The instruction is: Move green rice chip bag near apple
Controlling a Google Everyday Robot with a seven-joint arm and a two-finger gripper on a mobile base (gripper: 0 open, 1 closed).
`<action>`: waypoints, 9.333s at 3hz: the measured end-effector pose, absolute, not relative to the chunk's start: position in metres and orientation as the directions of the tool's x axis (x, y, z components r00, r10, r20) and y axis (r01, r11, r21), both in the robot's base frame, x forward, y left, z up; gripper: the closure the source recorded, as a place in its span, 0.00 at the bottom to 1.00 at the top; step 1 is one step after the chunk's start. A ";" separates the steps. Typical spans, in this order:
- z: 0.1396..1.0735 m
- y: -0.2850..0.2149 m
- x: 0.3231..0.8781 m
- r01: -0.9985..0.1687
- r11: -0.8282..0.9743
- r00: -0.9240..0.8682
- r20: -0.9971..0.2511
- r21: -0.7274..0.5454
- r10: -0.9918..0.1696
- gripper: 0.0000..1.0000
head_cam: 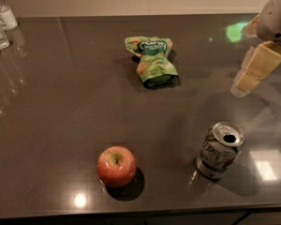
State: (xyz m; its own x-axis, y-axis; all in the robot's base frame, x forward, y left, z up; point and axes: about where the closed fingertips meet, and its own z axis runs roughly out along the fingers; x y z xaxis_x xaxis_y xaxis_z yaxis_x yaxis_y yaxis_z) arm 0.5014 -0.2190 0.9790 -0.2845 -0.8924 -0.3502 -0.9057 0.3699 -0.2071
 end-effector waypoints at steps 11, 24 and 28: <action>0.848 -0.076 0.683 -0.509 0.859 -0.848 -0.210 0.061 -0.487 0.18; 0.894 0.054 0.476 -0.830 0.534 -0.554 -0.355 0.162 -0.753 1.00; 0.888 0.084 0.457 -0.846 0.472 -0.533 -0.378 0.248 -0.757 0.60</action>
Offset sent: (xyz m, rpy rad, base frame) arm 0.1111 0.0630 -0.0335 0.1223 -0.0136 -0.2366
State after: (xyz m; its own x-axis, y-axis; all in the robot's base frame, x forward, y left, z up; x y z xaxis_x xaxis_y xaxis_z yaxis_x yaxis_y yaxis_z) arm 0.4573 0.0835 0.8876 -0.5328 -0.7570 -0.3782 -0.8462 0.4719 0.2476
